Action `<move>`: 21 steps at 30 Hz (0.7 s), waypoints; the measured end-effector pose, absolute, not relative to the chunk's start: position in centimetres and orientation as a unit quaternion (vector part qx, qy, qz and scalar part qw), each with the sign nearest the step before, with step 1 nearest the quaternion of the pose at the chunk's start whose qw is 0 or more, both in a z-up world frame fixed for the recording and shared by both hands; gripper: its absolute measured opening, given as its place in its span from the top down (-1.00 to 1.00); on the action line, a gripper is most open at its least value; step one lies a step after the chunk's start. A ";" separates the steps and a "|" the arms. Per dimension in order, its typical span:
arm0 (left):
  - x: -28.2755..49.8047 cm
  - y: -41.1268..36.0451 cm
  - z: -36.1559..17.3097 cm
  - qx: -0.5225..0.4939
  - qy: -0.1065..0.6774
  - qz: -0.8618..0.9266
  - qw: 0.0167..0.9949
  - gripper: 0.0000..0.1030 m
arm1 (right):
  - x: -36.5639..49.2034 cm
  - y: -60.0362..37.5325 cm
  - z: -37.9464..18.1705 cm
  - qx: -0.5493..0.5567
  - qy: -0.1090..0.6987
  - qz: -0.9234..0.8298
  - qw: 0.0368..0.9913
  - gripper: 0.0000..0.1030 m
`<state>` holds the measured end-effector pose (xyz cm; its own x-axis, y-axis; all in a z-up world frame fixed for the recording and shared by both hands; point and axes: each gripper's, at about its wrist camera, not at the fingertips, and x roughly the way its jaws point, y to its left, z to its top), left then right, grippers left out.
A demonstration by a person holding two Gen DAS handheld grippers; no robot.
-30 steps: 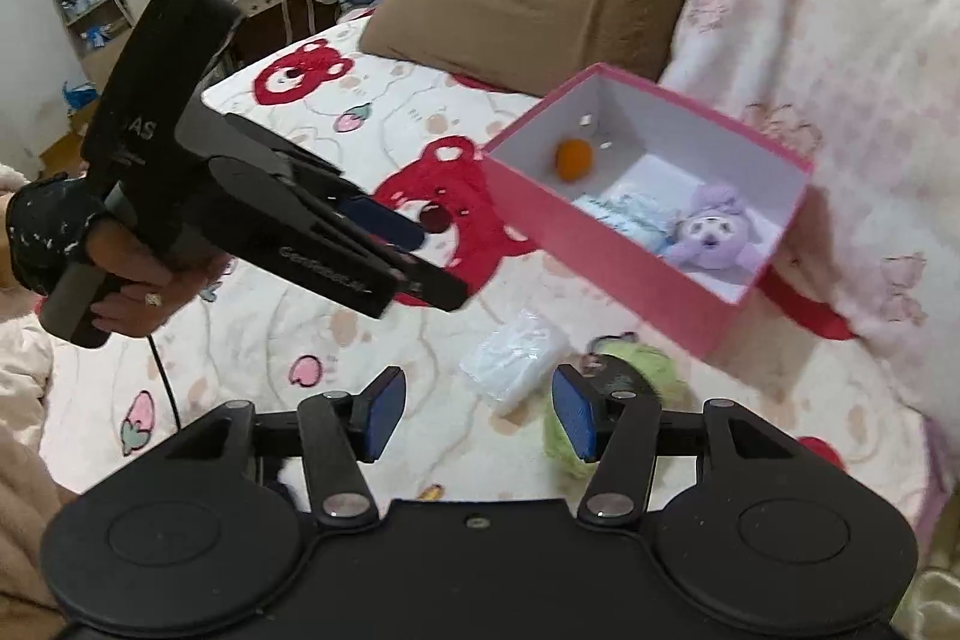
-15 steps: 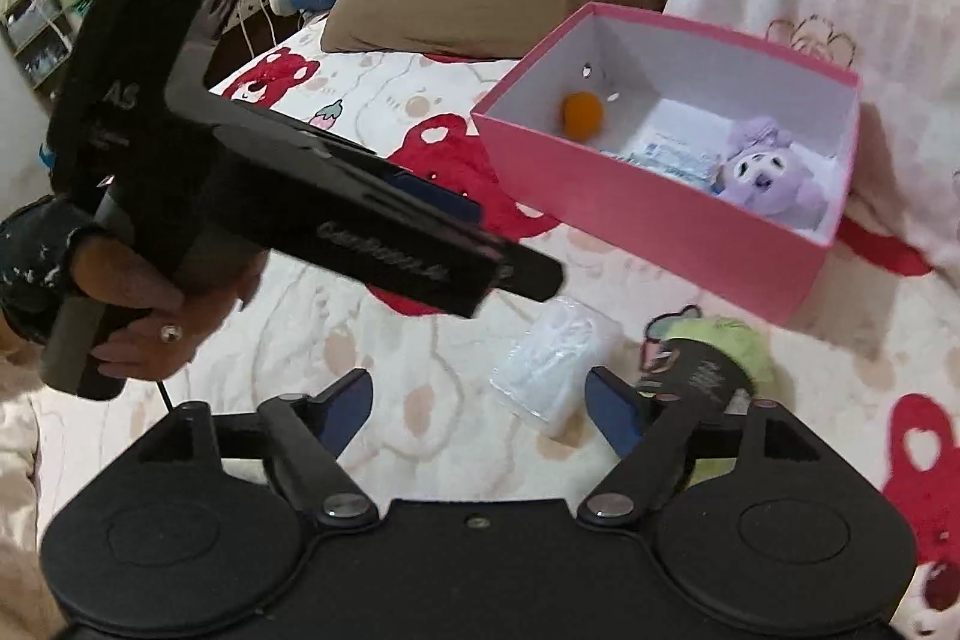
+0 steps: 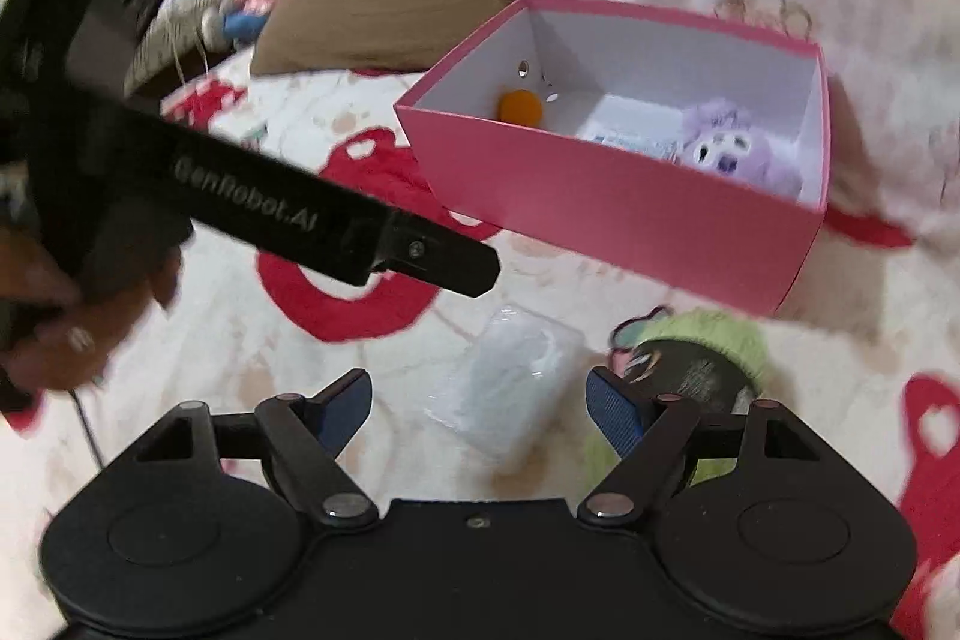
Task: Organize objects
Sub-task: 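Move the left tool toward the green yarn ball beside the clear case, then lower the left tool onto the clear plastic case and close on it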
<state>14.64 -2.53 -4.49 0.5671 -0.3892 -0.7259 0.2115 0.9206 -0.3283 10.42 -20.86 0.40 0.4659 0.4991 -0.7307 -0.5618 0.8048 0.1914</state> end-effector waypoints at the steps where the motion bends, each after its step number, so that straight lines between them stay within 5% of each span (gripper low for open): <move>1: 14.6 -2.5 -4.6 -0.102 0.430 -0.169 0.881 -0.66 | 10.2 -21.0 0.2 -0.023 0.408 0.310 0.858 -0.60; 21: 14.5 -2.1 -9.0 -0.134 0.435 -0.160 0.876 -0.79 | 7.3 -19.7 -5.3 -0.034 0.351 0.283 0.892 -0.60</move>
